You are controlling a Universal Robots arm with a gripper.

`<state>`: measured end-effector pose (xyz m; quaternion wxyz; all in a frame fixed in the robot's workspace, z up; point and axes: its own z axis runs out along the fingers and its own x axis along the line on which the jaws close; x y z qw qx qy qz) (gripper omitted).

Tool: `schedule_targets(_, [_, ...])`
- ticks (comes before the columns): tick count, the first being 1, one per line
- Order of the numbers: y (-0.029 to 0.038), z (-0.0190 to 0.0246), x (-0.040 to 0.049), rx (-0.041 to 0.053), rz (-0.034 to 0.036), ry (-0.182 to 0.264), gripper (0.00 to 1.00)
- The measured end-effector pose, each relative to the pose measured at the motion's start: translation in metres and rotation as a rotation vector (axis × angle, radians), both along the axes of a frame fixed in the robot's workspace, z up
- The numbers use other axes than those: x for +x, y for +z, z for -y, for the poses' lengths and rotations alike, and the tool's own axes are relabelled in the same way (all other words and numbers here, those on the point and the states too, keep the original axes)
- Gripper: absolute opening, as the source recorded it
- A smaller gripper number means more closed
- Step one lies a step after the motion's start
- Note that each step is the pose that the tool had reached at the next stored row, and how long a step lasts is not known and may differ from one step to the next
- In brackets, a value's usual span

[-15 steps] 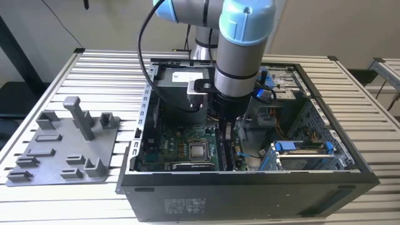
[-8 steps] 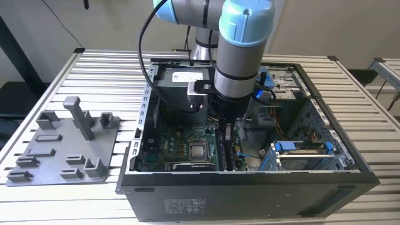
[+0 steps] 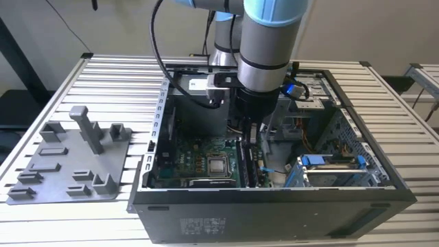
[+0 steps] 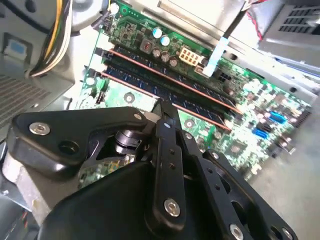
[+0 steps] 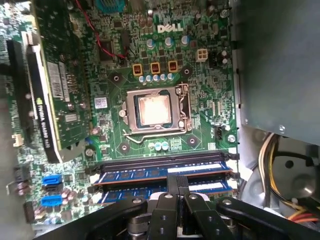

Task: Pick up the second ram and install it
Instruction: 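Press down the second ram until it locks into place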

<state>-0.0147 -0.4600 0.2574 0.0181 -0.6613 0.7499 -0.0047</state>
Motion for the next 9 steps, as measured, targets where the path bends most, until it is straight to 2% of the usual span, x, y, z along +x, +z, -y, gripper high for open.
schedule_targets(2, [0.0073, 0.0, 0.0, -0.0001, 0.0, 0.0, 0.11])
schedule_targets(9, [0.0077, 0.0, 0.0, 0.0, -0.0003, 0.0, 0.11])
